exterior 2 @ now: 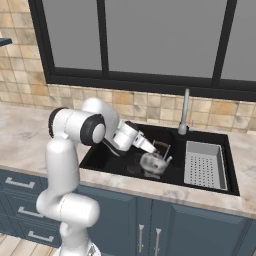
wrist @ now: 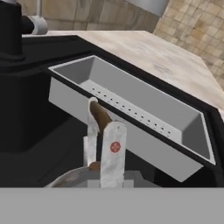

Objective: Open the cabinet, pick the kettle from the cabinet, and place it in the sink.

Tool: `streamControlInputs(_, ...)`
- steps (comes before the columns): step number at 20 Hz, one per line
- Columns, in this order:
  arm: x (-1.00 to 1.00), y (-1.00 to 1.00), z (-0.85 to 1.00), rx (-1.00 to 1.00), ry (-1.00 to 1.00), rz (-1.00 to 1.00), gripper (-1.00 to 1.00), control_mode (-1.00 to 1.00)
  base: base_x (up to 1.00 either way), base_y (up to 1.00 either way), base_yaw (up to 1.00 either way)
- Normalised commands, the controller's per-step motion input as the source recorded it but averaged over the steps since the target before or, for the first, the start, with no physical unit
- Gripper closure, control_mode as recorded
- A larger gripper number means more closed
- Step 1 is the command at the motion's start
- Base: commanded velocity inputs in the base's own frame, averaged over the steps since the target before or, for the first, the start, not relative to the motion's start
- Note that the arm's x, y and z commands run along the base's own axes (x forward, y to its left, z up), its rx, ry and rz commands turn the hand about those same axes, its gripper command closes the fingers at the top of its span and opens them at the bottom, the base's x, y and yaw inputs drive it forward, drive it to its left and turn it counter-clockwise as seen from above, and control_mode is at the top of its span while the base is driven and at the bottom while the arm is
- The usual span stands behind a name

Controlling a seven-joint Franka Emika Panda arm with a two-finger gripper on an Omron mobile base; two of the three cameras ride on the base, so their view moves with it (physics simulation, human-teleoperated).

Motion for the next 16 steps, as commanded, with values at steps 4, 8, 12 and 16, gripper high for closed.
streamControlInputs(4, 0.09, -0.17, -0.21, 0.0, 0.0, 0.06, 1.0, -1.0, 0.0, 0.0, 0.0)
streamControlInputs(8, 0.13, -0.12, -0.23, 0.0, -0.02, 0.04, 1.0, -1.0, 0.0, 0.0, 0.0)
streamControlInputs(12, 0.2, -0.02, -0.17, 0.0, -0.03, 0.03, 1.0, -1.0, 0.0, 0.0, 0.0)
streamControlInputs(16, 0.24, 0.0, -0.17, 0.02, 0.0, 0.0, 1.0, -1.0, 0.0, 0.0, 0.0)
